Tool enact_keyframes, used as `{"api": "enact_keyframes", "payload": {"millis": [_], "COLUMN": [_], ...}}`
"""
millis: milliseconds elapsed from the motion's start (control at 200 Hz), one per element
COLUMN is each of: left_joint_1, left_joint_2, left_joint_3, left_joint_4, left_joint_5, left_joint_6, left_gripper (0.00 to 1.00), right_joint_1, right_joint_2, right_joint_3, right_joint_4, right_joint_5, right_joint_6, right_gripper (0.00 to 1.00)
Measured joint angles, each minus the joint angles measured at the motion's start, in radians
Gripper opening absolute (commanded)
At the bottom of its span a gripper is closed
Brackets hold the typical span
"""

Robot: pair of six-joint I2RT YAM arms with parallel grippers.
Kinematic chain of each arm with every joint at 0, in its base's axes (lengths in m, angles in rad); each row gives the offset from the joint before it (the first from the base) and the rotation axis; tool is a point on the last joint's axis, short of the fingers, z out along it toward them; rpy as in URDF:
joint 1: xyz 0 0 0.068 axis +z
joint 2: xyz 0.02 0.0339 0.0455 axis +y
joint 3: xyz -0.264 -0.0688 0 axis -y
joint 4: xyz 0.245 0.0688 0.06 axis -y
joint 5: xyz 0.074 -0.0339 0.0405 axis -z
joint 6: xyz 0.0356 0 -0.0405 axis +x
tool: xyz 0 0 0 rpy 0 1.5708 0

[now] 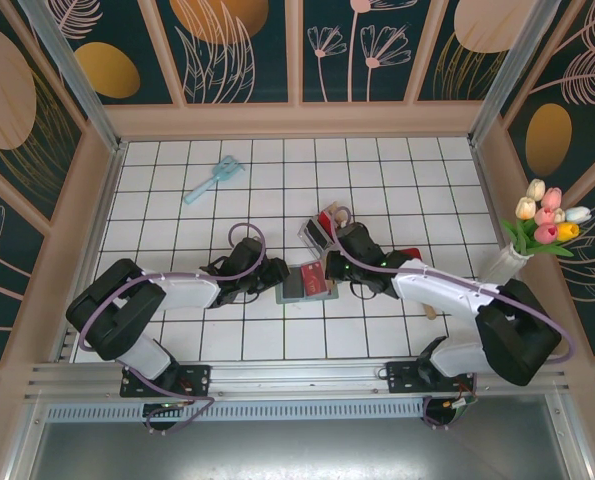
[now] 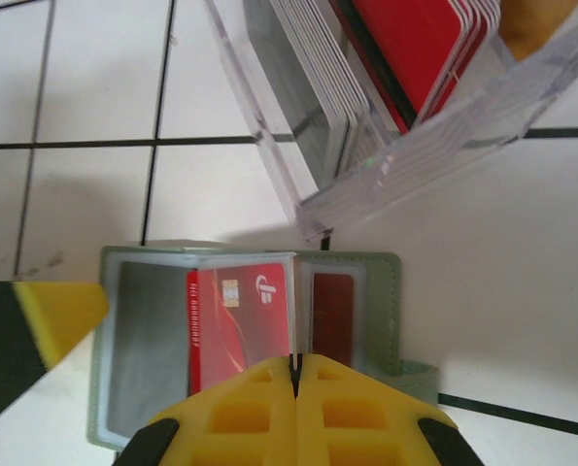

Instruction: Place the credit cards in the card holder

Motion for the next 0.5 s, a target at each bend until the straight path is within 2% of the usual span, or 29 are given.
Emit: {"api": "enact_keyframes", "payload": {"millis": [500], "left_joint_1": [-0.002], "left_joint_2": [0.003], "left_joint_3": [0.000], "left_joint_4": [0.007], "left_joint_5": [-0.001], "left_joint_6": [0.000], "left_gripper": [0.46], "right_joint_1": [0.000], "right_joint_2": [0.001], "right_joint_3": [0.054], "right_joint_4": [0.008], "right_joint_5": [-0.113], "right_joint_6": [0.008], "right_gripper": [0.00]}}
